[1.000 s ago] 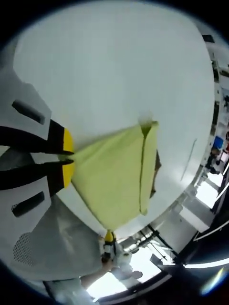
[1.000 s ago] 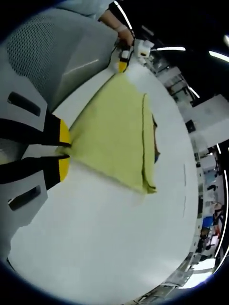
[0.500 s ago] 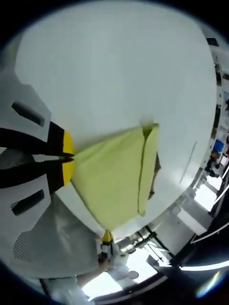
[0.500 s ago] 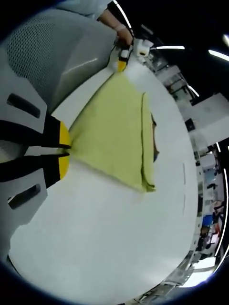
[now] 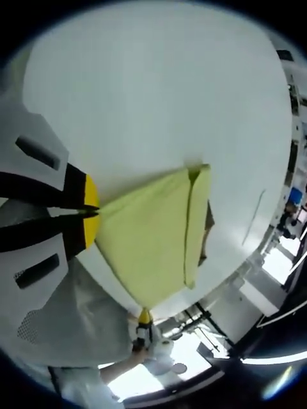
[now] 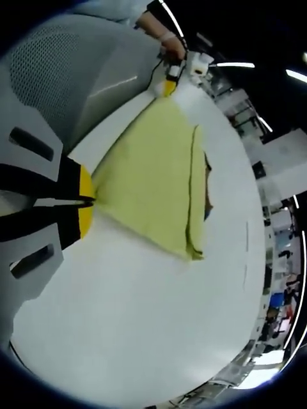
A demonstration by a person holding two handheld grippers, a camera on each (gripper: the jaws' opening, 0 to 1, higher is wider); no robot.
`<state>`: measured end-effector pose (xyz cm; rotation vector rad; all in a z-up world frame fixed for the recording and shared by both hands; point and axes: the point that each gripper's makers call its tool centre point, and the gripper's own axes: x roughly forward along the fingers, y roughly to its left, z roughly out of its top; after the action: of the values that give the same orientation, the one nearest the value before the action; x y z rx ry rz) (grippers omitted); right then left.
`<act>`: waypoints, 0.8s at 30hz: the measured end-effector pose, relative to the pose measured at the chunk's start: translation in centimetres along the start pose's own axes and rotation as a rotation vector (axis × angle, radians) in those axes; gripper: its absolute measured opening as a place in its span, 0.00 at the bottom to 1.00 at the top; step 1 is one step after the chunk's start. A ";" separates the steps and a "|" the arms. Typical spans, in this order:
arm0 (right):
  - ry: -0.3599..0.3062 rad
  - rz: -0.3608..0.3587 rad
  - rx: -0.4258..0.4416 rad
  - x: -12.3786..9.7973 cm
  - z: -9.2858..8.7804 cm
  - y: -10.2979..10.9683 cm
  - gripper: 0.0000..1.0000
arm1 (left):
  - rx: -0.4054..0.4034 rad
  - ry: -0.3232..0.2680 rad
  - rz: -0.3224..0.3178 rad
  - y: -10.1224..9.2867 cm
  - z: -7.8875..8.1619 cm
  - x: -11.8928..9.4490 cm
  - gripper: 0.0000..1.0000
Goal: Fold the garment on the visible template until the final outline fits inside the template.
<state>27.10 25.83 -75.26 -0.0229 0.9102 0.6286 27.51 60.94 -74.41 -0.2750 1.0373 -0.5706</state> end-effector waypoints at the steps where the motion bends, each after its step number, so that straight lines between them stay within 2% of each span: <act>1: -0.001 -0.001 -0.004 -0.1 0.2 0.0 0.02 | 0.000 0.008 -0.003 -0.1 0.0 -0.1 0.00; 4: -0.002 0.003 -0.008 -0.6 0.5 0.2 0.02 | 0.015 0.025 -0.004 -0.2 -0.1 -0.4 0.00; 7: -0.011 0.005 -0.010 -1.3 1.0 0.3 0.02 | 0.000 0.004 -0.039 -1.1 0.5 -1.0 0.00; 10: -0.016 0.004 -0.019 -1.7 1.4 0.5 0.02 | 0.018 0.007 -0.035 -1.4 0.8 -1.3 0.00; 16: -0.002 0.022 -0.042 -2.3 1.2 1.2 0.02 | 0.057 0.067 -0.021 -1.3 -0.5 -1.7 0.00; 19: 0.010 0.028 -0.046 -2.5 0.6 1.6 0.02 | 0.050 0.082 -0.019 -1.2 -1.1 -1.7 0.00; 24: 0.032 0.051 -0.003 -2.8 -1.1 2.0 0.02 | 0.037 0.125 -0.025 -1.2 -2.8 -2.0 0.00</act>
<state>24.01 25.73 -73.35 -0.0126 0.9437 0.6781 23.93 61.18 -73.75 -0.2220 1.1438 -0.6358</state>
